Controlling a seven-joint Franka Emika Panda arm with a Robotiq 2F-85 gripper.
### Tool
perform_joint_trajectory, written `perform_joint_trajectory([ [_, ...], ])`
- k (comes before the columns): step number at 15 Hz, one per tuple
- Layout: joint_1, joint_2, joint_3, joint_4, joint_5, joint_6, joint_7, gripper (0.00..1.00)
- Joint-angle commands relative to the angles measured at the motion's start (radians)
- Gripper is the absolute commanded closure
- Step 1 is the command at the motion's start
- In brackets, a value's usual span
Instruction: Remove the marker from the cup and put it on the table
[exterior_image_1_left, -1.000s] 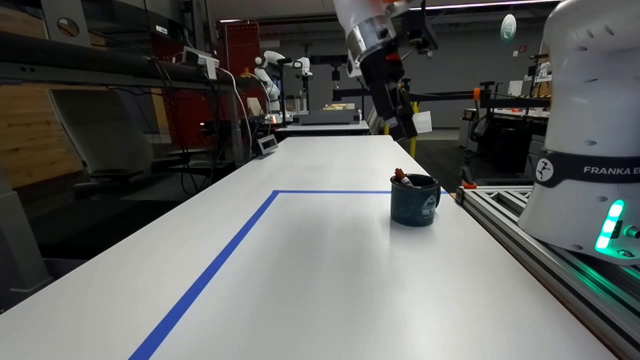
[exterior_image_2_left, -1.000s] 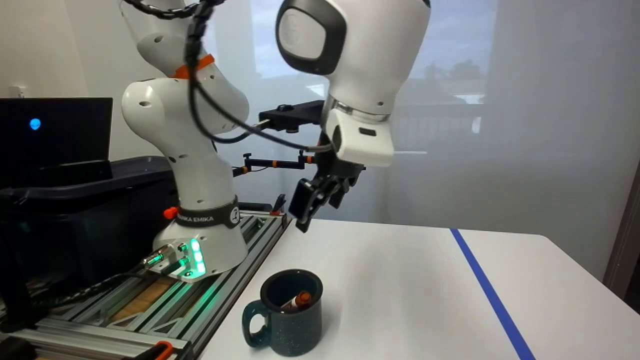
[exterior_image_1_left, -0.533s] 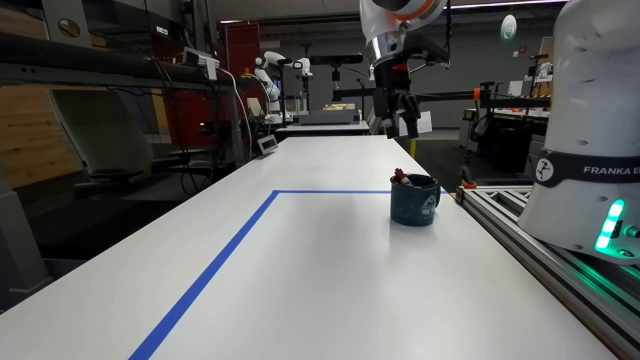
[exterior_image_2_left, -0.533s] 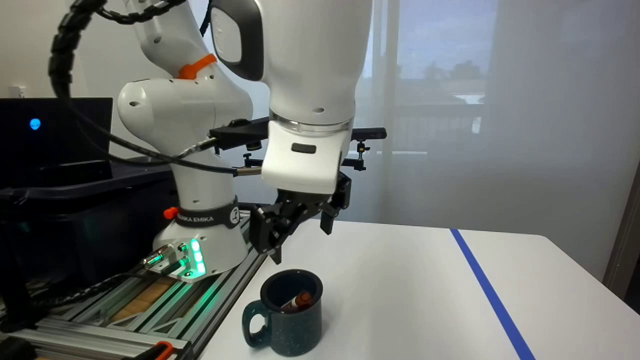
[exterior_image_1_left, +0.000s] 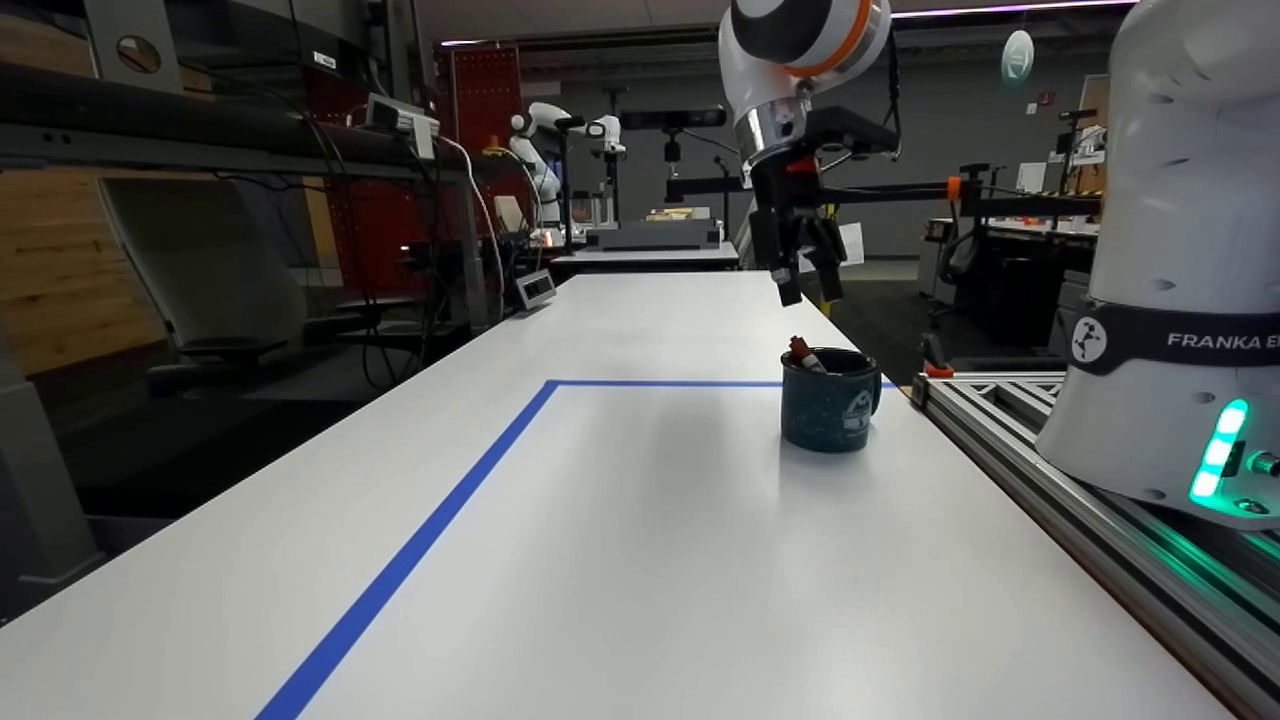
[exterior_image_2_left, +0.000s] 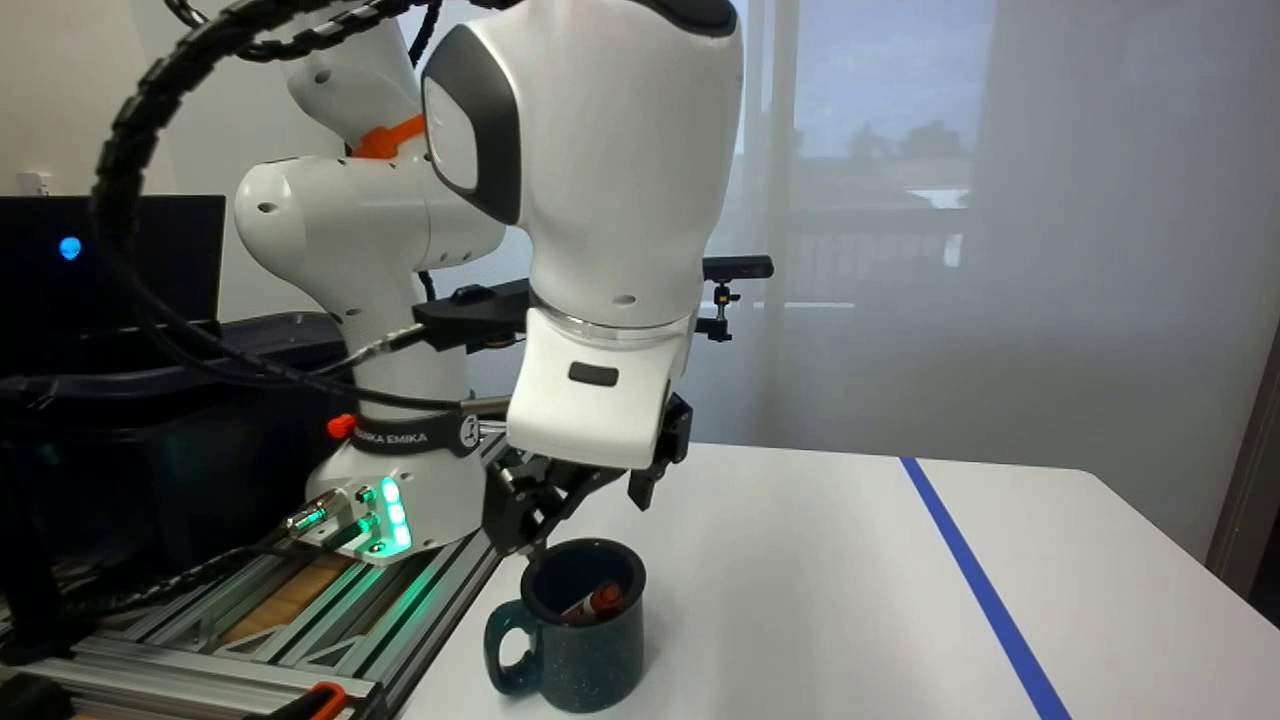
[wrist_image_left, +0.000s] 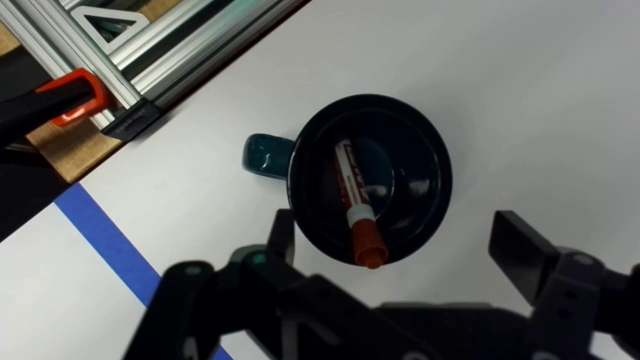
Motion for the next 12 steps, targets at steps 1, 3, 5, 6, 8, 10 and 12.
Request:
perform_joint_trajectory([
  [1, 0.007, 0.062, 0.0, 0.001, 0.002, 0.047, -0.014, 0.0],
  [3, 0.008, 0.088, 0.001, 0.001, 0.001, 0.068, -0.014, 0.27],
  [5, 0.006, 0.108, 0.002, 0.001, -0.002, 0.086, -0.012, 0.44],
  [6, 0.005, 0.119, 0.001, 0.001, -0.002, 0.097, -0.012, 0.51],
  [8, 0.004, 0.133, -0.001, 0.001, -0.003, 0.112, -0.013, 0.67],
  [10, 0.003, 0.143, -0.002, 0.001, -0.002, 0.125, -0.013, 0.72],
  [12, 0.003, 0.149, -0.001, 0.001, -0.006, 0.143, -0.009, 0.79],
])
